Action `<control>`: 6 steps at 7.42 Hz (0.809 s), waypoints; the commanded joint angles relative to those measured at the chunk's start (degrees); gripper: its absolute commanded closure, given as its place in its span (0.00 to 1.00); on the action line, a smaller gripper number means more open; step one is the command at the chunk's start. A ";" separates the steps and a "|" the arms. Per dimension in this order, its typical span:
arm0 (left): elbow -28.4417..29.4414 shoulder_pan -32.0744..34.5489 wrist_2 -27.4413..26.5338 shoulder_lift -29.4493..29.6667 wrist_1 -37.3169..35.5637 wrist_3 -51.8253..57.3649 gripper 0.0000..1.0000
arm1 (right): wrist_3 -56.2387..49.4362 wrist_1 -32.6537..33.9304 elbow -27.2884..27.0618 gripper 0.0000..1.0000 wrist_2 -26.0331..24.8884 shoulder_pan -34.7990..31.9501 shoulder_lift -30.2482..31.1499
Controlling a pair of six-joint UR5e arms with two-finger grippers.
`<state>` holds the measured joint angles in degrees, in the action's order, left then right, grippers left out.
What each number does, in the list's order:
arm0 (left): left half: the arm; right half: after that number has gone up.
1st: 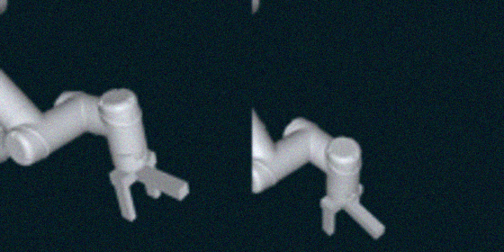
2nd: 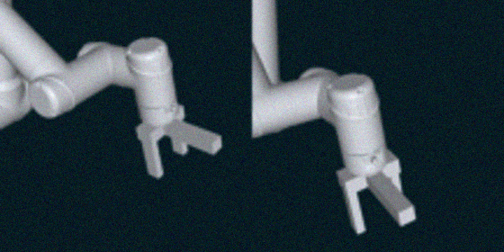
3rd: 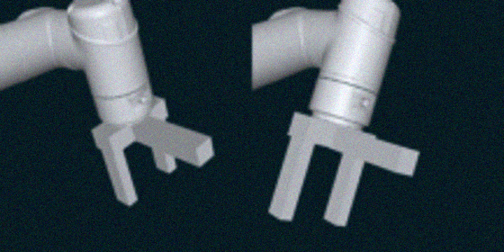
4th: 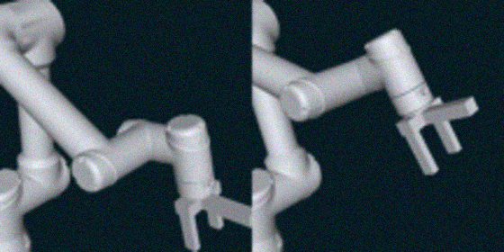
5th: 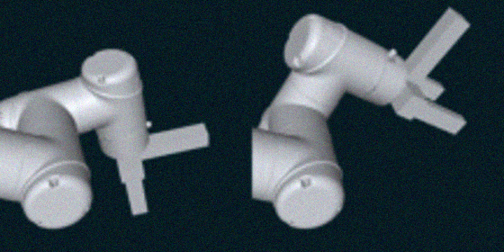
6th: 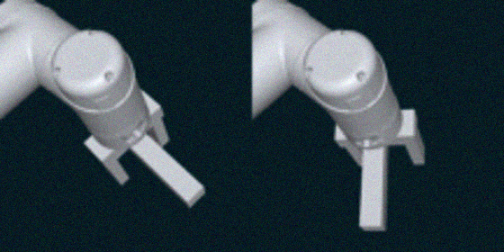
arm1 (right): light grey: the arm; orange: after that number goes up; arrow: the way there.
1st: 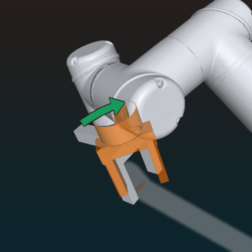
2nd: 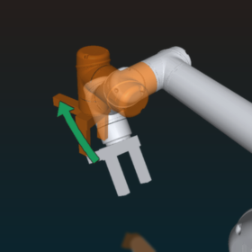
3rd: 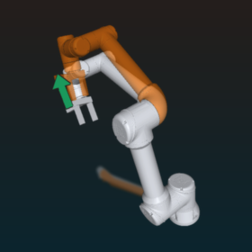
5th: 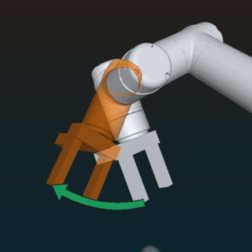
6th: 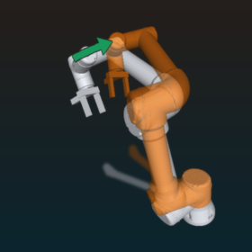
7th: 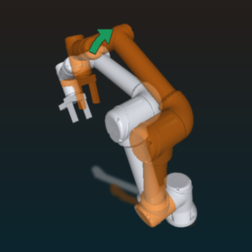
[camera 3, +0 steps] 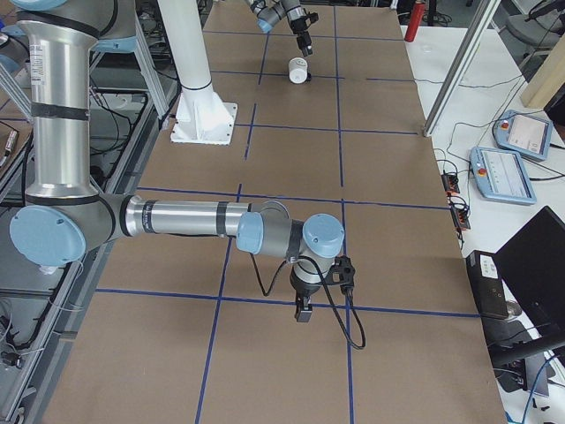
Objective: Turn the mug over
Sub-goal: 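Reach the left gripper to the sideways white mug and grasp its rim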
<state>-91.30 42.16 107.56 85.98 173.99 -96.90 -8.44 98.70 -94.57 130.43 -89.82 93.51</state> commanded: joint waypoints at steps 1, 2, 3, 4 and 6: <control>4.09 -0.59 0.28 1.91 9.39 -2.14 0.00 | 0.00 0.00 0.00 0.00 0.00 0.00 0.00; 4.72 -1.28 0.46 2.09 10.13 -2.41 0.00 | 0.00 0.00 0.00 0.00 0.00 0.00 0.00; 4.90 -2.25 0.46 2.26 10.14 -2.50 0.00 | 0.00 0.00 0.00 0.00 0.00 0.00 0.00; 5.17 -3.39 0.46 2.52 10.23 -2.67 0.00 | 0.00 0.00 0.00 0.00 0.00 0.00 0.00; 7.00 -3.58 0.46 4.98 10.31 -2.68 0.05 | 0.00 0.00 0.00 0.00 0.00 0.00 0.00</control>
<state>-85.42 38.83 108.01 89.66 184.24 -99.55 -8.44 98.70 -94.57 130.43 -89.82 93.51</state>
